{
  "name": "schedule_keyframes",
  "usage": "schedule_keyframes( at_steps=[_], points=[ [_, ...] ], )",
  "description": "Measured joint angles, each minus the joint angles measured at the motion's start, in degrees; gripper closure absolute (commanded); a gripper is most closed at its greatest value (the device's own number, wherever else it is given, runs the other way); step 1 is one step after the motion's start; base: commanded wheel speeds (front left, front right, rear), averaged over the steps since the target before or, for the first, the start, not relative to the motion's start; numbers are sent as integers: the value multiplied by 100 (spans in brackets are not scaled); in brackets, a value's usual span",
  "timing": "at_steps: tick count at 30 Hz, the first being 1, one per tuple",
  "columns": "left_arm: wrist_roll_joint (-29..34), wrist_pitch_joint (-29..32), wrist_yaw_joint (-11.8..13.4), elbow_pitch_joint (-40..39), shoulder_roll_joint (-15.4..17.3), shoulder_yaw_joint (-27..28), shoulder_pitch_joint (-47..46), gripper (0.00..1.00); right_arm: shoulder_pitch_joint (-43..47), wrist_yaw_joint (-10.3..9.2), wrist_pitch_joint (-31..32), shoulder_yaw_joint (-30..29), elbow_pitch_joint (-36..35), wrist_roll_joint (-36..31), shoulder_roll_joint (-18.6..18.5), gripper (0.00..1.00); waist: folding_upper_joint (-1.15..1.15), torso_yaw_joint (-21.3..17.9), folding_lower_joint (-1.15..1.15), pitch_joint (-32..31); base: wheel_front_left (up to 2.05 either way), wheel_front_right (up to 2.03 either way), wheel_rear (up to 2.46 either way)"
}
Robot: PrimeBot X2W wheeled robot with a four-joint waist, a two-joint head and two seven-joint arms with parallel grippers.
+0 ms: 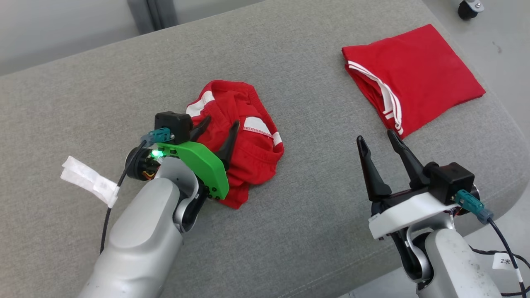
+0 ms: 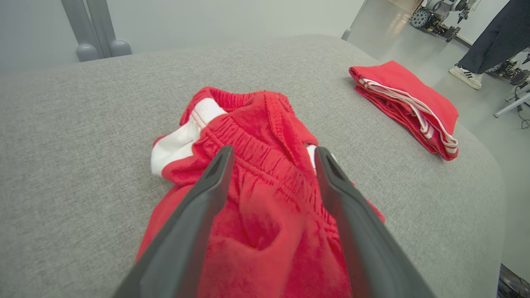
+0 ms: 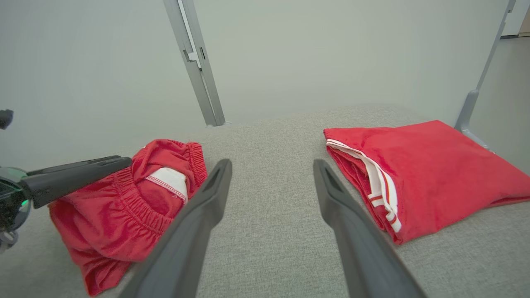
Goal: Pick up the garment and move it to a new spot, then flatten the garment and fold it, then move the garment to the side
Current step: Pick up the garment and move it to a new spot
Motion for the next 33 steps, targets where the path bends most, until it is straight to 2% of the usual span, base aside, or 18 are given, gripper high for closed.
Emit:
schedule_keyframes(
  at_steps=[6, 12, 16, 20, 26, 33],
  points=[
    [-45, -699, -8, -538, 111, 190, 35, 0, 23, 0, 33, -236, -80, -63, -58, 0, 0, 384, 0, -31, 0, 0, 0],
    [62, -1245, 285, -1240, 534, 433, 612, 0, 112, 0, 120, -347, -156, -92, -94, 0, 0, 883, 0, -204, 0, 0, 0],
    [43, -1450, 447, -1784, 682, 776, 1204, 0, 266, 0, 180, -489, -175, -93, -153, 0, 0, 1195, 0, -338, 0, 0, 0],
    [87, -1495, 495, -2083, 792, 1087, 1781, 0, 366, 0, 216, -642, -169, -92, -186, 0, 0, 1471, 0, -461, 0, 0, 0],
    [472, -1511, 374, -2633, 688, 1745, 2539, 0, 476, 0, 234, -772, -45, -66, -182, 0, 0, 1683, 0, -701, 0, 0, 0],
    [775, -1510, 176, -2665, 505, 2303, 3168, 0, 645, 0, 264, -800, 132, -47, -146, 0, 0, 1742, 0, -984, 0, 0, 0]
  ],
)
